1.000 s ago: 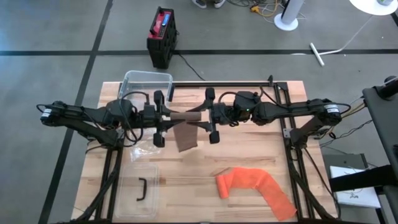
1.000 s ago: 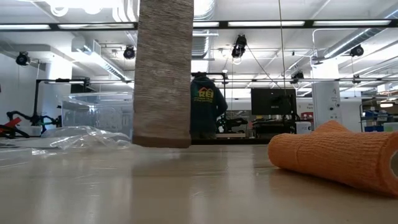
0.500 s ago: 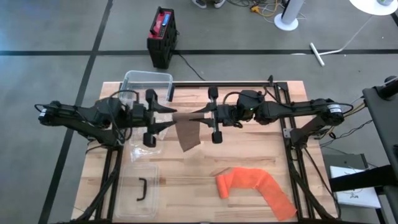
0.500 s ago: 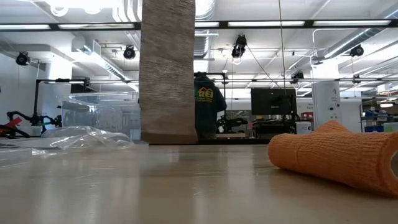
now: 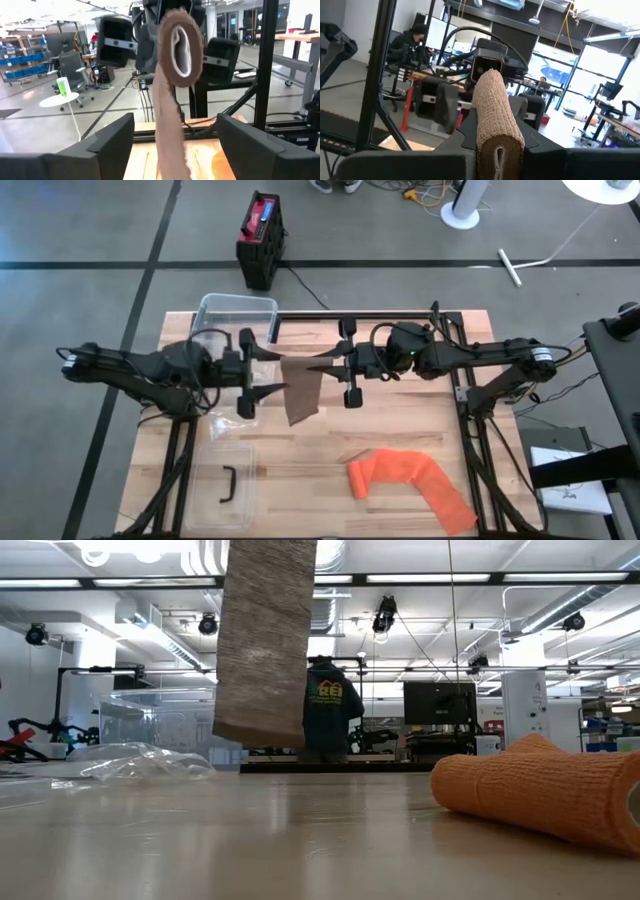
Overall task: Roll bandage
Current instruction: Roll the brown bandage
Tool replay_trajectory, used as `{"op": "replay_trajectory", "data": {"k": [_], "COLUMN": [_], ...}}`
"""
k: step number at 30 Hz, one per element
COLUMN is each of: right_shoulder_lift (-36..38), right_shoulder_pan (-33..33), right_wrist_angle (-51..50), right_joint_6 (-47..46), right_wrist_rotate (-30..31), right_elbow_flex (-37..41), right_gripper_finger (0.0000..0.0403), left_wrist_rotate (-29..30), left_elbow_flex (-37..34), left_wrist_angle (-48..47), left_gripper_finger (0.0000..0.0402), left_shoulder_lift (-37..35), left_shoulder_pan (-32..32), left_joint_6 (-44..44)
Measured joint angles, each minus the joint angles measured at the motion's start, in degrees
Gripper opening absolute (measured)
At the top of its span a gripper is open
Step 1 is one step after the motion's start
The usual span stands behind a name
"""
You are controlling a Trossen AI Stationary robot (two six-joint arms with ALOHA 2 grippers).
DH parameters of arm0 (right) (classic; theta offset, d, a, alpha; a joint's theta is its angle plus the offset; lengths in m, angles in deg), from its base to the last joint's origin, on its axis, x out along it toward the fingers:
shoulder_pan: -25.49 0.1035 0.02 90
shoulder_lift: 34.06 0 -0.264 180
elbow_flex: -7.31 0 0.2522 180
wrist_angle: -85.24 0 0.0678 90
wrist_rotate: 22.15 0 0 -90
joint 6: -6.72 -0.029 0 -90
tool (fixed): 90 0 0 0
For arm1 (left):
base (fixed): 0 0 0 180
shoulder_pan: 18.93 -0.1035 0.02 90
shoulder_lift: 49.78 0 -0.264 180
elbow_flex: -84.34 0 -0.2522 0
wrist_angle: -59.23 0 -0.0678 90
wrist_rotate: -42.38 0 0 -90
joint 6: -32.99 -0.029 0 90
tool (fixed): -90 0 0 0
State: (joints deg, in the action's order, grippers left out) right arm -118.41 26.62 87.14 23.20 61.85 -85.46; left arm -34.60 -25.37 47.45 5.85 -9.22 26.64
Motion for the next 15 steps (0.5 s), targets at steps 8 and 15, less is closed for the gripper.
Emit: {"op": "replay_trajectory", "data": {"k": [8,15], "right_shoulder_lift": [-0.15,-0.19], "right_shoulder_pan": [0.00,0.11], "right_wrist_angle": [-0.61,-0.55], "right_joint_6": [4.16,2.81], "right_wrist_rotate": [0.01,0.04], "right_elbow_flex": [0.00,0.00], "right_gripper_finger": [0.0041,0.0042], "left_wrist_rotate": [3.70,2.95], "left_elbow_flex": [0.00,0.00], "left_wrist_angle": [5.52,7.29], "left_gripper_finger": [0.0267,0.0198], "left_shoulder_lift": [4.61,5.49], "left_shoulder_pan": [-0.61,-3.29], "left_joint_6": [0.20,-0.86]}}
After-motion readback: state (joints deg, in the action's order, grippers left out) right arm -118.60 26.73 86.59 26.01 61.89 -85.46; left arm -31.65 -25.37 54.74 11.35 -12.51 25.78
